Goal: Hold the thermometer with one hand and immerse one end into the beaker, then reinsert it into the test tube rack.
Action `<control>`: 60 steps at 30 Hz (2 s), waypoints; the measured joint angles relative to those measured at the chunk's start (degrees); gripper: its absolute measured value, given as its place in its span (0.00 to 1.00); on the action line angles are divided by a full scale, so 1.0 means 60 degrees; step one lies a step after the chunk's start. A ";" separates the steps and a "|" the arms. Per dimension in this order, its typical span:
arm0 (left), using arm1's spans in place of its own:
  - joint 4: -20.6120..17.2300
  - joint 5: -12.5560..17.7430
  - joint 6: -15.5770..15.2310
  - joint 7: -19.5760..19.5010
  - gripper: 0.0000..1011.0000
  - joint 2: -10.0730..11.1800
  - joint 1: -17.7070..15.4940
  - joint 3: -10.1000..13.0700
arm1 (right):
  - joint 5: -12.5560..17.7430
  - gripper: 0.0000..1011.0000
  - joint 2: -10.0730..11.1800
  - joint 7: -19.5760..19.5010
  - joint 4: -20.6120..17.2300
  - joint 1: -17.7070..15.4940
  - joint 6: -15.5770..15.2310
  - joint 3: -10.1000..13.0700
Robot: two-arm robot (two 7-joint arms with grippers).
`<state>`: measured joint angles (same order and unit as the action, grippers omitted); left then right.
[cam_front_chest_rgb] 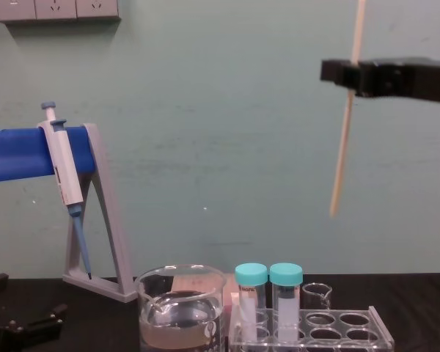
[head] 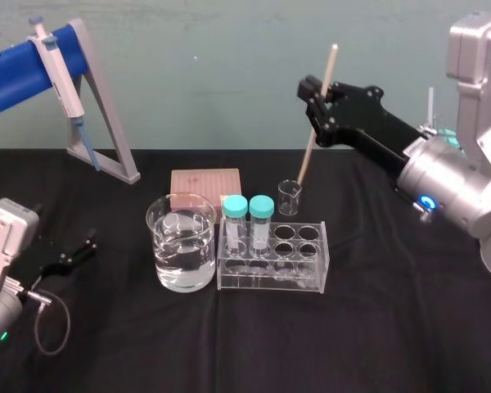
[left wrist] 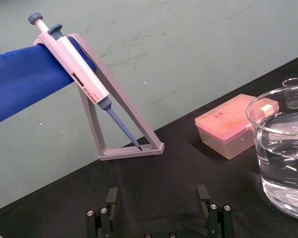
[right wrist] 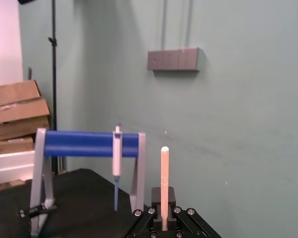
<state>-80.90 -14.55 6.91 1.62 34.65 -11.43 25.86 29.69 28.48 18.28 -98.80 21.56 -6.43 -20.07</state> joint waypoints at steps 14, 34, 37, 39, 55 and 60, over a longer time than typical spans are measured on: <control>0.0000 0.0000 0.0000 0.0000 0.99 0.0000 0.0000 0.0000 | -0.0045 0.05 -0.1121 0.0597 0.0715 0.1389 -0.0920 -0.0911; 0.0000 0.0000 0.0000 0.0000 0.99 -0.0001 0.0000 -0.0001 | -0.0762 0.05 -0.2827 0.0869 0.3880 0.2732 -0.0508 -0.2304; 0.0000 0.0000 0.0000 0.0000 0.99 0.0000 0.0000 0.0000 | -0.0839 0.05 -0.3049 0.0995 0.4355 0.2780 -0.0238 -0.2330; 0.0000 0.0000 0.0000 0.0000 0.99 -0.0001 0.0000 0.0000 | -0.0904 0.05 -0.3196 0.1056 0.4673 0.2809 -0.0042 -0.2331; 0.0000 0.0000 0.0000 0.0000 0.99 0.0000 0.0000 0.0000 | -0.1372 0.05 -0.3708 0.1247 0.5891 0.2879 0.0274 -0.2334; 0.0000 0.0000 0.0000 0.0000 0.99 0.0000 0.0000 0.0000 | -0.1501 0.05 -0.3751 0.1292 0.5967 0.2776 0.0273 -0.2292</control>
<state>-80.90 -14.55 6.91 1.62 34.65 -11.43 25.86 20.69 5.97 26.03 -63.00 38.21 -4.79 -33.82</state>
